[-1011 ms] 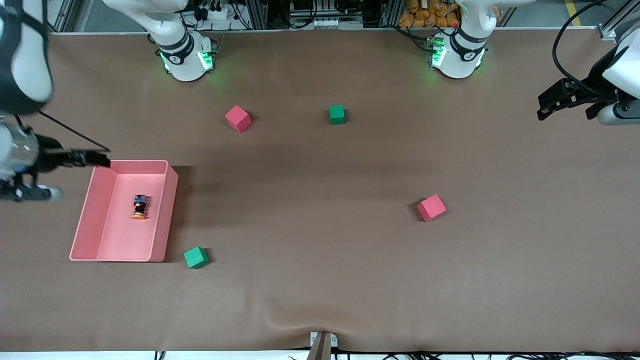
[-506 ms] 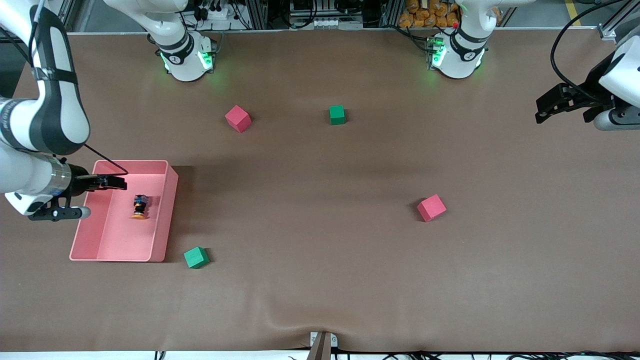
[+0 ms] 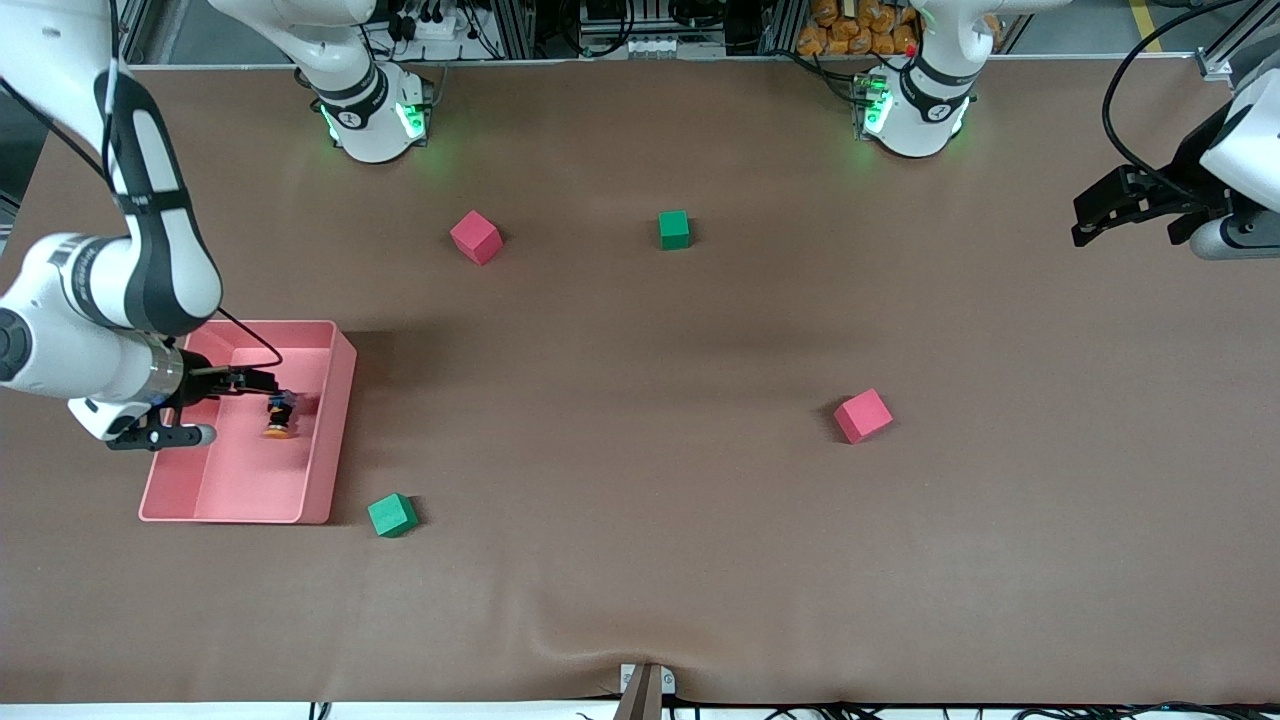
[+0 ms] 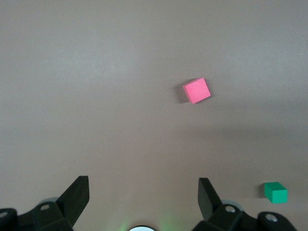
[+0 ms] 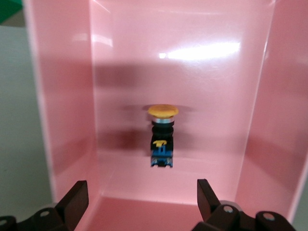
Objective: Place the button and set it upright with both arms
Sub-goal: 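Close the right gripper on the button's blue base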
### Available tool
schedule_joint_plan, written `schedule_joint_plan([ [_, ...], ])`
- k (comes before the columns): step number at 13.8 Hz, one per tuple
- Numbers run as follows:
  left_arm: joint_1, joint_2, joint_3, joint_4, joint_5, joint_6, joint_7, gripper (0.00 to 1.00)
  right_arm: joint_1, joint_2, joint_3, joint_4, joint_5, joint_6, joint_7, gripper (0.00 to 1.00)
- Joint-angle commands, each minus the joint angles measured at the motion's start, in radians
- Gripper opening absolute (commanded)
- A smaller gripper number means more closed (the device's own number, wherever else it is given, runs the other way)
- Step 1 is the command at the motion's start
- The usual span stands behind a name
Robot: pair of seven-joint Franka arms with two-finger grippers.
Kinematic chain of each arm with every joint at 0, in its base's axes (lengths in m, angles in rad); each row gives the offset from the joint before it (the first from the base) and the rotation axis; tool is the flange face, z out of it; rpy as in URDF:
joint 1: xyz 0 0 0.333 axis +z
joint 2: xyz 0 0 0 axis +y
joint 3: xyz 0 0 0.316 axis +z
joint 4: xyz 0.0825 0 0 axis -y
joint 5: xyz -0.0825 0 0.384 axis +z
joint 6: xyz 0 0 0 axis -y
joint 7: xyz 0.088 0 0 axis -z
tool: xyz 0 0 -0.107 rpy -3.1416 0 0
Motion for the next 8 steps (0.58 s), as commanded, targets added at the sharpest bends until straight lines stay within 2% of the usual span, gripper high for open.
schedule_joint_plan([
  [1,0.005,-0.004,-0.007,0.016,0.009,-0.019,0.009,1.0,-0.025,0.044,0.012,0.001,0.035,0.048,-0.039,1.0],
  [8,0.006,-0.009,-0.007,0.016,0.011,-0.023,0.014,1.0,-0.033,0.131,0.012,0.002,0.062,0.14,-0.048,1.0],
])
